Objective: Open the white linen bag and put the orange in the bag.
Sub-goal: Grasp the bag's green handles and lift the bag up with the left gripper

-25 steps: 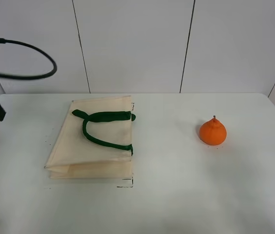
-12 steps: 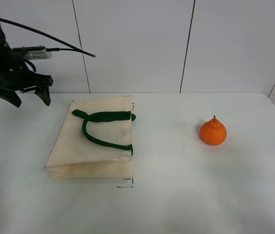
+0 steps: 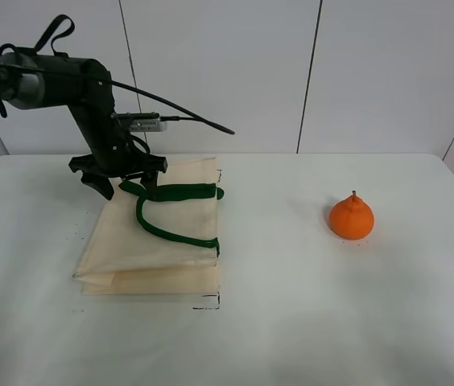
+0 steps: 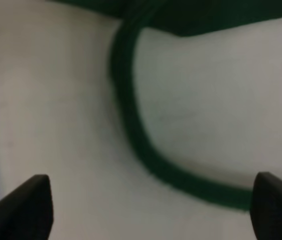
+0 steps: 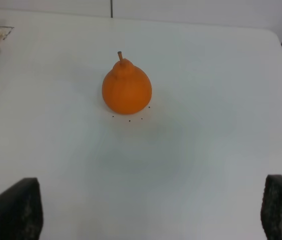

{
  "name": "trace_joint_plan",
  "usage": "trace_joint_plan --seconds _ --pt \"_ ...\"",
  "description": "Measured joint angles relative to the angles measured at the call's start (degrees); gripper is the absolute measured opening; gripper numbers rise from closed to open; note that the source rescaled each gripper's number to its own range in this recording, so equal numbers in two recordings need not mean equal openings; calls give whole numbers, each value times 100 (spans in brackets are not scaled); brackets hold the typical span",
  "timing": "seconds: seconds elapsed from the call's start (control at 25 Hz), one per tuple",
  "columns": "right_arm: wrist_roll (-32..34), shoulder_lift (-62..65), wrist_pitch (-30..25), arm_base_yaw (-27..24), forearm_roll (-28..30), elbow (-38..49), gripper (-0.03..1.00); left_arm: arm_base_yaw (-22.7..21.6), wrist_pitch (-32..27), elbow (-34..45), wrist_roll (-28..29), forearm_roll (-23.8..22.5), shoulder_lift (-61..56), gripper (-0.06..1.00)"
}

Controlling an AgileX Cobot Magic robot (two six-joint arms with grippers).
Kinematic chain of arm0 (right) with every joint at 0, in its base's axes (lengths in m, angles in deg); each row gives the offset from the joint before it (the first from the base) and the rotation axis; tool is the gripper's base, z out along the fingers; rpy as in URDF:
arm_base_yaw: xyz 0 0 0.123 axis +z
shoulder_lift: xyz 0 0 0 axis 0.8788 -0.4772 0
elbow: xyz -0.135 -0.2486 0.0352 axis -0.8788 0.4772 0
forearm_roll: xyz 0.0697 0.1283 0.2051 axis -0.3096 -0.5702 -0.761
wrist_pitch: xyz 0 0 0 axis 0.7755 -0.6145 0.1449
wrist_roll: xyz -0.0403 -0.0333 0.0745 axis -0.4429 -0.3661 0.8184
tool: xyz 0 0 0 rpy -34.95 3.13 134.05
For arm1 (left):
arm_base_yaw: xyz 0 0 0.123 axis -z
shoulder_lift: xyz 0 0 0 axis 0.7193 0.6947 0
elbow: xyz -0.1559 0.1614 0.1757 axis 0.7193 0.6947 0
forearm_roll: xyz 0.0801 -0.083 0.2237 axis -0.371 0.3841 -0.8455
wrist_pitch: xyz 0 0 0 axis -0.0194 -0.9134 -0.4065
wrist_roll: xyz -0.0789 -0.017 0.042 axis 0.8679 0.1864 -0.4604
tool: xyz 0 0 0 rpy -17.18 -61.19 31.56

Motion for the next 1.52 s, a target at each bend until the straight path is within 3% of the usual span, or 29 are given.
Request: trace_joint_plan --seconds 0.44,0.72,0.84,1.0,1.04,1.2,1.32,1.52 --pt "0 0 0 0 0 0 100 33 758 -5 403 -68 747 95" --pt "0 0 0 0 0 0 100 33 854 -5 629 -158 1065 92" --pt "0 0 0 0 0 0 100 33 854 -25 678 -151 1094 75" --pt "0 0 0 0 0 0 100 33 854 -31 690 -247 1113 15" --pt "0 0 0 0 0 0 100 33 854 -31 735 -308 1119 6" --pt "0 0 0 0 0 0 100 39 715 -56 921 -496 1049 1" --pt "0 0 0 0 0 0 100 39 224 -238 922 -524 749 1" --pt "0 0 0 0 0 0 100 65 -297 -881 499 -576 -176 1"
